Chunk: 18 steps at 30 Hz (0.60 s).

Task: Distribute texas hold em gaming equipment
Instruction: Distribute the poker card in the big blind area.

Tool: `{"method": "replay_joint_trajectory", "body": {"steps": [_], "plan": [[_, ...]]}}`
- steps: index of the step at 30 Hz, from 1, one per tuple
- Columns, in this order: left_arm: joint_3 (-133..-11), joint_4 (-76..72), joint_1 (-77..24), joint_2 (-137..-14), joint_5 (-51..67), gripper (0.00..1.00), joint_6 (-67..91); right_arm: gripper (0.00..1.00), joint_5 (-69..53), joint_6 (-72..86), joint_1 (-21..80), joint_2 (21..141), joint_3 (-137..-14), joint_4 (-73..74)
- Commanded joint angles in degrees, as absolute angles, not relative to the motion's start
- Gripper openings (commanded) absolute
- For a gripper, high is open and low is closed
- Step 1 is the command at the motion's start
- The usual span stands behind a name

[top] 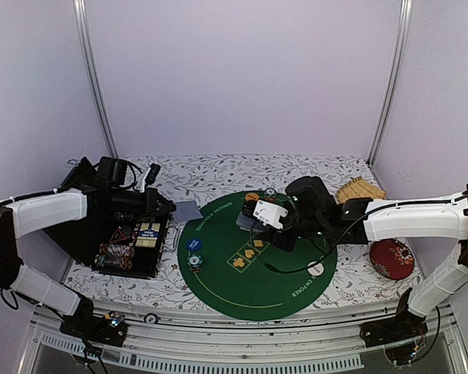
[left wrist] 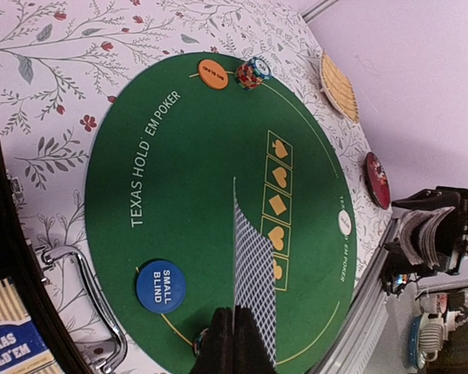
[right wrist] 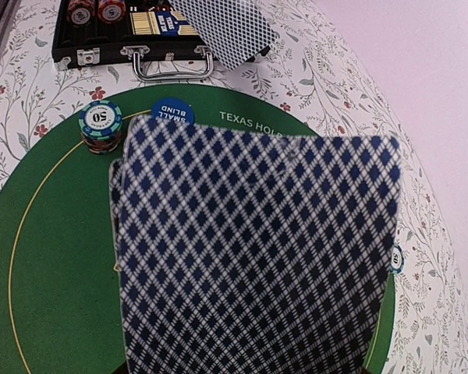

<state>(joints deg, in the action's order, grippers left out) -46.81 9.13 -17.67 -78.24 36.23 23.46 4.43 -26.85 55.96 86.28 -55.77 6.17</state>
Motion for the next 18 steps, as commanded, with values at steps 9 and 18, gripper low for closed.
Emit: {"method": "replay_joint_trajectory", "body": {"steps": [9, 18], "plan": [[-62.4, 5.6, -21.5, -96.4, 31.6, 0.0, 24.3, 0.46, 4.3, -26.4, 54.2, 84.1, -54.3, 4.0], [-83.7, -2.1, -29.8, -119.7, 20.6, 0.0, 38.6, 0.46, 4.6, -25.7, 54.0, 82.3, -53.6, 4.7]]}}
